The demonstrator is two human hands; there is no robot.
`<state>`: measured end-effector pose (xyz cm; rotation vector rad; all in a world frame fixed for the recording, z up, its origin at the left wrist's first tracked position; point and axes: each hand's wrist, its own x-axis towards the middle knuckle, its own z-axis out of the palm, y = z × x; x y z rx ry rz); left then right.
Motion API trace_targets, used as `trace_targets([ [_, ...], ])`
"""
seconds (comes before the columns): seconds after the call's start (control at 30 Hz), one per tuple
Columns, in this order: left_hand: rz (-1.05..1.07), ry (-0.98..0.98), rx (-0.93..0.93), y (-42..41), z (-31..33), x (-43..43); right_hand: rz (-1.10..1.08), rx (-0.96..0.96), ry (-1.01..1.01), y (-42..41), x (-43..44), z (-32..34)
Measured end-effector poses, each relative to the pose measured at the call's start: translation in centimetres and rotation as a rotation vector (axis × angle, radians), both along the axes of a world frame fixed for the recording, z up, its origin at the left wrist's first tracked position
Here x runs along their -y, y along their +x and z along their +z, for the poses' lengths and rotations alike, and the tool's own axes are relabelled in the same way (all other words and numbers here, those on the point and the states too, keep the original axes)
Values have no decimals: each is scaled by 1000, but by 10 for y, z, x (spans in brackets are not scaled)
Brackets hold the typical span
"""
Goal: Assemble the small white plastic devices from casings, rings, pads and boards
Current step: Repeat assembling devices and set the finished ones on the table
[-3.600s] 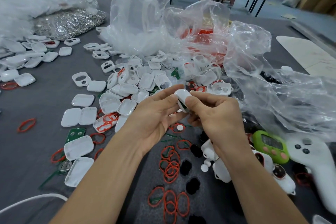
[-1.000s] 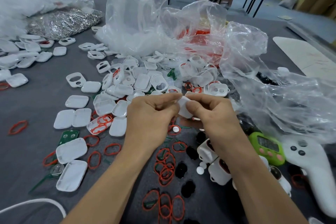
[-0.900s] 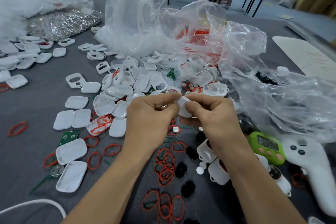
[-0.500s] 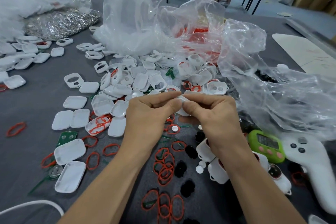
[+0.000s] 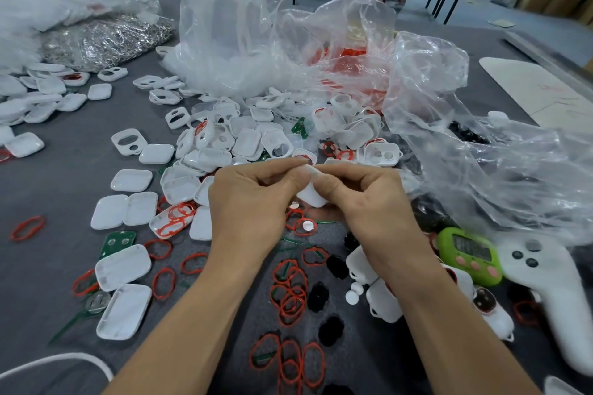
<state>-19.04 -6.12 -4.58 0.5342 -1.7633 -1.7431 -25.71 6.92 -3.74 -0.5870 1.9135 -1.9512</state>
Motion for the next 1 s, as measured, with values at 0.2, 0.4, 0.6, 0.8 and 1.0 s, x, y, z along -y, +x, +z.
trace_targets([
  [0.2, -65, 89, 45, 0, -2, -1, -34, 233, -80, -5, -4, 5],
  [0.4, -27, 71, 107, 0, -4, 2, -33, 131, 75, -7, -3, -4],
  [0.6, -51, -46, 129, 2, -4, 3, 34, 28, 177, -7, -6, -8],
  [0.8, 53, -184, 54, 5, 3, -8, 121, 115, 105, -8, -6, -2],
  [1.0, 132, -322, 145, 8, 7, -11, -26, -107, 181, -6, -6, -1],
])
